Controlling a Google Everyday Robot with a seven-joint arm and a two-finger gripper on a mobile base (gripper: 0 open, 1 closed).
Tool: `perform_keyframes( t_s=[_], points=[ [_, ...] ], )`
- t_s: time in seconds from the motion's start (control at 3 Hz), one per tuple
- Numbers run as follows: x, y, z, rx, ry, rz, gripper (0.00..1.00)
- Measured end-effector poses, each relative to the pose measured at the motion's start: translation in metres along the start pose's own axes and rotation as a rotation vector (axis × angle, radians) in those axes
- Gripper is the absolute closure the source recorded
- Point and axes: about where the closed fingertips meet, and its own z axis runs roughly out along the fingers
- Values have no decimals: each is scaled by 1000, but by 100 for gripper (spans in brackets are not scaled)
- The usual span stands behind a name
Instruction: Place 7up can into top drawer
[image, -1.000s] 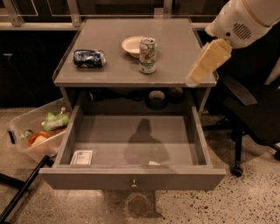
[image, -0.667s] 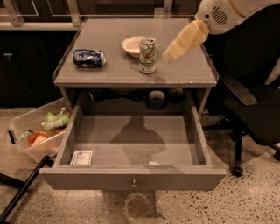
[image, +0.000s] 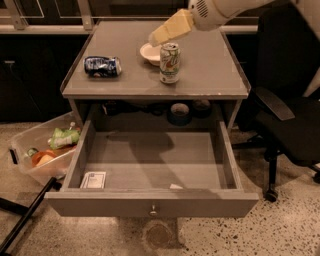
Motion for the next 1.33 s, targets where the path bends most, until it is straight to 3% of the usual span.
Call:
perform_keyframes(
  t_s=[0.33,0.67,1.33],
  points=[
    [0,4,6,-9,5,58,0],
    [0,4,6,-9,5,58,0],
    [41,-2,62,35,20,78,0]
  ],
)
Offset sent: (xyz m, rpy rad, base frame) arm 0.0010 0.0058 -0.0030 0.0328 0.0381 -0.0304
